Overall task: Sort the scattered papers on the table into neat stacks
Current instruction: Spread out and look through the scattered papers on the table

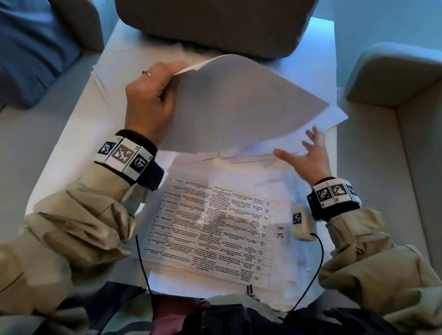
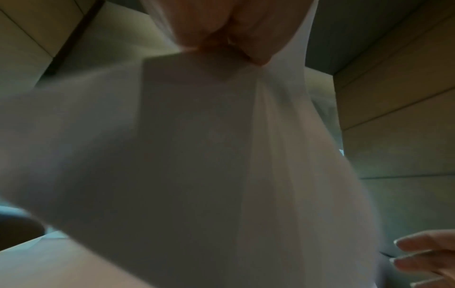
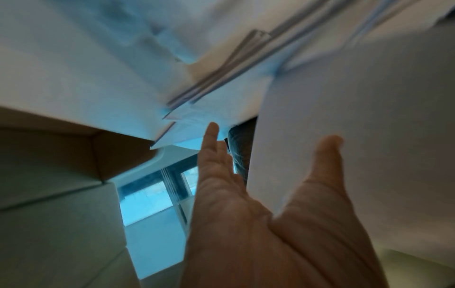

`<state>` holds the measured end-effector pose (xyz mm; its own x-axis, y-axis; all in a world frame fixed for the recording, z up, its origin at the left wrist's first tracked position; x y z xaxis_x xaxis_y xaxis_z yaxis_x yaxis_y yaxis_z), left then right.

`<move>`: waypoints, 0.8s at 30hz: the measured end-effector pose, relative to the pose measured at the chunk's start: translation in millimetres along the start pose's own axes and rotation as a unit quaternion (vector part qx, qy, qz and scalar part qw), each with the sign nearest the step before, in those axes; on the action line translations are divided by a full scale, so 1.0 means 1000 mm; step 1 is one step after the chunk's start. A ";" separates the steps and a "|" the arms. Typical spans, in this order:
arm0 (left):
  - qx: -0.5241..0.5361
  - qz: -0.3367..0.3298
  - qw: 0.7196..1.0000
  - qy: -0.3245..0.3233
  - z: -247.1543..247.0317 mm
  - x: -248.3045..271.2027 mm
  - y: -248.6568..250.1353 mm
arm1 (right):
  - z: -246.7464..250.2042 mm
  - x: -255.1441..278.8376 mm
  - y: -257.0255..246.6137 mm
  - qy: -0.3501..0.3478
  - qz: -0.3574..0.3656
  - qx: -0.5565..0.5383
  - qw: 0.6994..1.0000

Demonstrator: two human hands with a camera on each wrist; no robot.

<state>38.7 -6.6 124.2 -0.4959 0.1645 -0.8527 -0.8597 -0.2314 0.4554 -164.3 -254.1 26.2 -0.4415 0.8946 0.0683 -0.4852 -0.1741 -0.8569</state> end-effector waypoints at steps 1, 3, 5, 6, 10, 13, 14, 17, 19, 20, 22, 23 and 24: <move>0.004 0.003 1.000 0.006 0.000 -0.001 0.001 | 0.000 -0.002 -0.004 0.008 -0.022 -0.050 0.998; 0.001 0.016 1.000 0.008 0.000 0.001 0.002 | 0.003 -0.004 -0.010 0.014 -0.050 -0.121 0.991; -0.022 0.069 0.997 0.004 0.001 0.006 -0.002 | 0.007 0.000 -0.010 0.007 -0.064 -0.159 0.985; -0.039 0.099 0.994 -0.003 0.002 0.010 -0.006 | 0.008 0.004 -0.009 0.003 -0.067 -0.179 0.981; -0.085 0.184 0.975 -0.090 0.005 0.026 -0.033 | 0.011 0.022 0.005 0.018 -0.074 -0.214 0.974; -0.119 0.218 0.955 -0.164 0.004 0.041 -0.048 | 0.014 0.039 0.027 0.012 -0.111 -0.196 0.974; -0.127 0.230 0.948 -0.180 0.003 0.046 -0.053 | 0.015 0.046 0.035 -0.002 -0.126 -0.193 0.973; -0.140 0.272 0.929 -0.210 0.001 0.059 -0.068 | 0.017 0.069 0.054 -0.050 -0.170 -0.171 0.969; -0.148 0.281 0.918 -0.237 -0.005 0.067 -0.079 | 0.016 0.082 0.063 -0.076 -0.197 -0.143 0.967; -0.149 0.279 0.914 -0.255 -0.010 0.070 -0.083 | 0.014 0.088 0.066 -0.087 -0.208 -0.129 0.966; -0.150 0.265 0.906 -0.294 -0.021 0.074 -0.091 | 0.012 0.094 0.075 -0.096 -0.213 -0.093 0.968; -0.153 0.253 0.902 -0.315 -0.027 0.075 -0.094 | 0.011 0.096 0.080 -0.096 -0.201 -0.062 0.973; -0.158 0.240 0.896 -0.338 -0.033 0.076 -0.096 | 0.011 0.095 0.084 -0.097 -0.174 -0.014 0.980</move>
<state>87.7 -3.7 6.6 -0.8517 0.4922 -0.1798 -0.5034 -0.6732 0.5417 -255.4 -188.5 -33.9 -0.3893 0.8019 0.4533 -0.6121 0.1425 -0.7778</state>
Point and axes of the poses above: each hand's wrist, its own x-axis away from the middle knuckle, its own z-axis out of the back of the hand, y = z × x, the point moved 2 cm from there along -x, towards the middle knuckle, and after that the axes turned 15 degrees about y, right-handed, at the moved point
